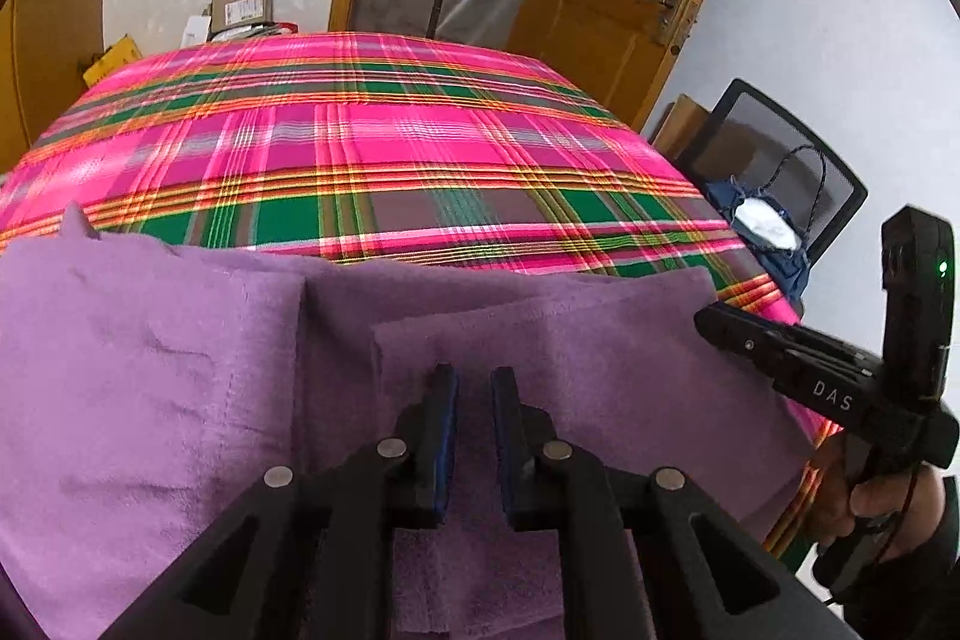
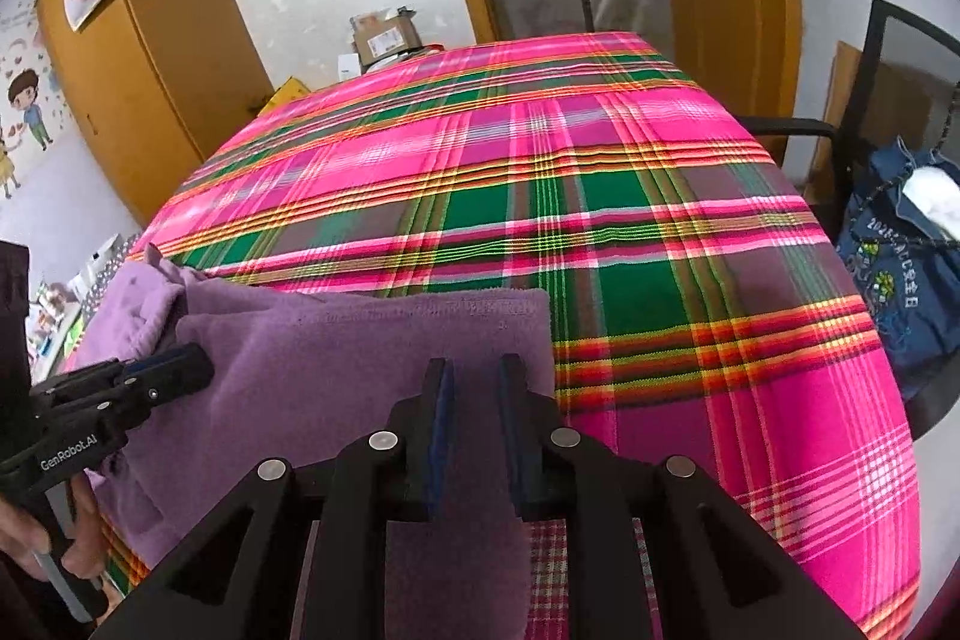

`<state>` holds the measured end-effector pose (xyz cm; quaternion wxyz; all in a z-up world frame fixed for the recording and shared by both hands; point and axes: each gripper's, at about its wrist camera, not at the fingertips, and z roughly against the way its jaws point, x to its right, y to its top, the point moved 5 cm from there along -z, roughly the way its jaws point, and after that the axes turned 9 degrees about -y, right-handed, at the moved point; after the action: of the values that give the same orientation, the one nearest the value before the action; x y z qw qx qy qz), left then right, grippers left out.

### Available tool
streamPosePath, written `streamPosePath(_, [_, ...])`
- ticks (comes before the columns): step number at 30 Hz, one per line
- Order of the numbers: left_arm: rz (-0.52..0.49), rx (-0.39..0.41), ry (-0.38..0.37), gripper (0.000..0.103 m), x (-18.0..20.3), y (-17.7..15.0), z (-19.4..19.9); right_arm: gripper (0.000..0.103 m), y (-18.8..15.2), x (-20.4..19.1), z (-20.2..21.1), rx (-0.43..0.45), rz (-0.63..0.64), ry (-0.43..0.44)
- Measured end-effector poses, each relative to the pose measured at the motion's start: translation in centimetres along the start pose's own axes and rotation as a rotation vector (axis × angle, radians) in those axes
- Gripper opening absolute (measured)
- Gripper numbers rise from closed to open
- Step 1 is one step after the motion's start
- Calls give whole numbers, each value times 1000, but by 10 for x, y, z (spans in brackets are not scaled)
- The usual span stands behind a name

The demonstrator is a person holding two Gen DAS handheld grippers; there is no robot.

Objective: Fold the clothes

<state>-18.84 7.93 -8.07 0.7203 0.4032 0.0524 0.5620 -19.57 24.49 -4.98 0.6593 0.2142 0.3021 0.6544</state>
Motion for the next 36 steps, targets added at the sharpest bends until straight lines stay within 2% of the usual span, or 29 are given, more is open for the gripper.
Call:
streamPosePath(2, [13, 4, -16, 12, -2, 0, 0, 18, 0, 1, 0, -3, -4, 6])
streamPosePath(7, [-31, 1, -11, 13, 2, 0, 0, 17, 1, 0, 2, -13, -9, -2])
streamPosePath(9, [-13, 3, -23, 13, 1, -1, 3, 17, 2, 0, 5, -13, -22, -10])
streamPosePath(11, [3, 8, -35, 13, 1, -4, 12, 17, 1, -1, 16, 16, -16, -18])
streamPosePath(15, [-54, 43, -53, 13, 13, -15, 30, 17, -7, -7, 42, 67, 29, -23])
streamPosePath(19, [-84, 37, -84, 13, 23, -27, 34, 16, -21, -9, 54, 71, 42, -22])
streamPosePath(25, [-53, 15, -97, 13, 18, -38, 29, 15, -40, -10, 47, 32, 60, -22])
streamPosePath(29, [-42, 20, -91, 13, 16, -42, 31, 15, -39, -10, 49, 45, 51, -19])
streamPosePath(36, [-75, 28, -73, 13, 18, -46, 32, 12, -46, -8, 50, 48, 37, -17])
